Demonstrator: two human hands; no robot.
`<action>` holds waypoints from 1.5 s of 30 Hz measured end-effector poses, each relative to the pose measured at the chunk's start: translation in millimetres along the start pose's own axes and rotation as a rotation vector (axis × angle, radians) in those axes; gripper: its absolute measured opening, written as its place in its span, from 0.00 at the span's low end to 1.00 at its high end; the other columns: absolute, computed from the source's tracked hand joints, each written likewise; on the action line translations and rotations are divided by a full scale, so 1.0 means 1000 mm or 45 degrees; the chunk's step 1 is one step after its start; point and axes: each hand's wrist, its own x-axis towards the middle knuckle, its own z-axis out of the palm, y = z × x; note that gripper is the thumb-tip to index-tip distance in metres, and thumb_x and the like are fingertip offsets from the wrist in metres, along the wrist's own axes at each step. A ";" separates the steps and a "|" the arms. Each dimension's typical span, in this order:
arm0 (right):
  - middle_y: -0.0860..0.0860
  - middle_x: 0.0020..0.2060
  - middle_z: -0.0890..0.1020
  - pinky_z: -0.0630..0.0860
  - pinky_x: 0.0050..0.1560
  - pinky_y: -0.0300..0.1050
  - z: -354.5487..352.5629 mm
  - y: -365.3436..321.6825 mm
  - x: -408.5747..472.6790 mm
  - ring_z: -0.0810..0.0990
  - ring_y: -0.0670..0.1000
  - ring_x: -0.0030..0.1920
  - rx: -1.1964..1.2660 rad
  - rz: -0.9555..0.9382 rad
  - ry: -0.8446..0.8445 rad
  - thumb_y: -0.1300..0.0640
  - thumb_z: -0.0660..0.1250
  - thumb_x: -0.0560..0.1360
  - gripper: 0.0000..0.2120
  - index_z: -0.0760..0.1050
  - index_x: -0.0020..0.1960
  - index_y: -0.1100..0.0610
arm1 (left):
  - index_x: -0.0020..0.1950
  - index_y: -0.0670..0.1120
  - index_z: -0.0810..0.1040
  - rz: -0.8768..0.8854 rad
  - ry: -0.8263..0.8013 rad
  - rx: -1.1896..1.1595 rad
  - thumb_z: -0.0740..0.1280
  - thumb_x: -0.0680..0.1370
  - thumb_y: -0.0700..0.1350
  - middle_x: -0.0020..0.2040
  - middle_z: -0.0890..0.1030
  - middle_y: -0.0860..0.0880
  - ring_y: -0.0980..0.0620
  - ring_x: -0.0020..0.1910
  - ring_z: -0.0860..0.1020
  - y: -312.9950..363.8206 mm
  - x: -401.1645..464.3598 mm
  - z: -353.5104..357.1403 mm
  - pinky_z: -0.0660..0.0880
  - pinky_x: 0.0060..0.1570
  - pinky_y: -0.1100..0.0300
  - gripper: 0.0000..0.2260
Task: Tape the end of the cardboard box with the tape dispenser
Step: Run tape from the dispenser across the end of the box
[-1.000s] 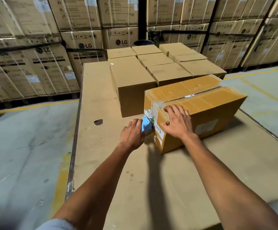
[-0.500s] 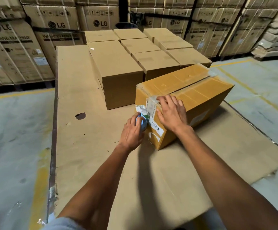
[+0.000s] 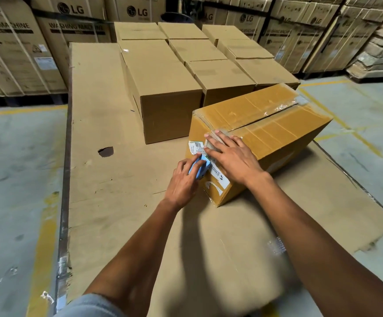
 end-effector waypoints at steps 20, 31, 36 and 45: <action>0.48 0.86 0.56 0.56 0.83 0.63 -0.004 -0.007 0.001 0.44 0.58 0.86 -0.147 0.011 -0.088 0.48 0.68 0.82 0.36 0.57 0.85 0.52 | 0.88 0.41 0.53 0.227 -0.125 0.352 0.65 0.83 0.48 0.88 0.54 0.41 0.40 0.87 0.53 -0.001 -0.008 -0.017 0.70 0.62 0.44 0.37; 0.50 0.86 0.37 0.59 0.81 0.59 -0.017 -0.012 -0.001 0.51 0.56 0.86 0.182 0.173 0.010 0.48 0.67 0.83 0.38 0.50 0.86 0.46 | 0.89 0.44 0.51 0.189 -0.167 0.367 0.69 0.83 0.41 0.89 0.55 0.42 0.43 0.87 0.52 0.000 -0.007 -0.021 0.70 0.62 0.43 0.38; 0.50 0.85 0.33 0.59 0.81 0.63 -0.020 -0.005 0.010 0.52 0.56 0.86 0.404 0.353 -0.078 0.40 0.76 0.75 0.60 0.32 0.85 0.47 | 0.89 0.44 0.53 0.225 -0.193 0.420 0.69 0.82 0.39 0.89 0.55 0.41 0.41 0.88 0.52 0.000 -0.002 -0.025 0.69 0.63 0.43 0.39; 0.50 0.86 0.40 0.50 0.83 0.63 -0.016 -0.005 0.027 0.42 0.53 0.86 0.371 0.425 -0.194 0.42 0.78 0.73 0.60 0.37 0.86 0.47 | 0.89 0.43 0.49 0.242 -0.225 0.426 0.65 0.84 0.42 0.89 0.46 0.39 0.40 0.88 0.44 -0.005 0.006 -0.022 0.66 0.68 0.40 0.37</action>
